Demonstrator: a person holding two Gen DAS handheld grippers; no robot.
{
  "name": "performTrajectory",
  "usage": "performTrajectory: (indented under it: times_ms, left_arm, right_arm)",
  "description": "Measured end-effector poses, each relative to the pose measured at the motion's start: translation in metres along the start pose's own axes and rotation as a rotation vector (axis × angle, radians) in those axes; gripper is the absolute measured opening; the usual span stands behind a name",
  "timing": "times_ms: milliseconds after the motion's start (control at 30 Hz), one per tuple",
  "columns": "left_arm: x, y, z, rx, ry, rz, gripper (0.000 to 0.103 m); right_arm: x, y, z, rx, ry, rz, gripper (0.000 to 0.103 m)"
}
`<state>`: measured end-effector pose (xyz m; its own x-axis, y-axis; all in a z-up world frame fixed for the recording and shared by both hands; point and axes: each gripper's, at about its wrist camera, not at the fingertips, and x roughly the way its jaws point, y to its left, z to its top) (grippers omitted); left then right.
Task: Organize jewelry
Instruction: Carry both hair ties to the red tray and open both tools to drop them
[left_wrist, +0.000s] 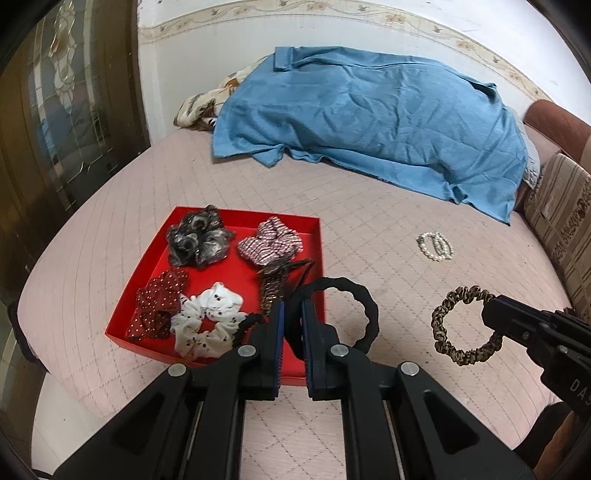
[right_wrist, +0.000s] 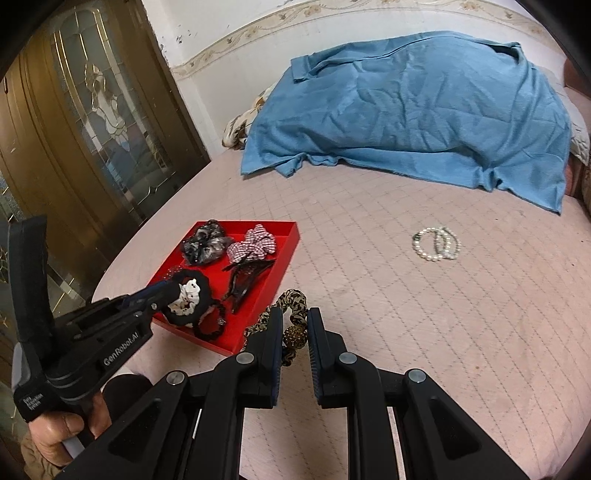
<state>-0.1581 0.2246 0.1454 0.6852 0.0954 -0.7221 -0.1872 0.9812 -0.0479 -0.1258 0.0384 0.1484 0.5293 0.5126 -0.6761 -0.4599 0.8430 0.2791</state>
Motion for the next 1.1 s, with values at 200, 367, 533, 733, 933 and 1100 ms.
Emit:
performTrajectory:
  times_ms: [200, 367, 533, 733, 933, 1100]
  left_arm:
    - [0.015, 0.020, 0.000, -0.041, 0.021, 0.011, 0.009]
    - [0.026, 0.035, 0.000, -0.074, 0.036, 0.017, 0.009]
    - [0.037, 0.049, 0.000, -0.103, 0.052, 0.021, 0.009]
    - [0.051, 0.068, 0.002, -0.140, 0.068, 0.029, 0.009]
    - [0.063, 0.084, 0.005, -0.172, 0.079, 0.034, 0.009]
    - [0.074, 0.094, 0.009, -0.187, 0.084, 0.043, 0.009]
  right_arm:
    - [0.021, 0.023, 0.013, -0.061, 0.022, 0.016, 0.015]
    - [0.039, 0.041, 0.024, -0.099, 0.037, 0.033, 0.015]
    - [0.055, 0.055, 0.031, -0.123, 0.053, 0.046, 0.015]
    - [0.076, 0.069, 0.037, -0.146, 0.077, 0.060, 0.015]
    - [0.092, 0.076, 0.041, -0.159, 0.097, 0.070, 0.015]
    - [0.106, 0.080, 0.037, -0.169, 0.126, 0.074, 0.015]
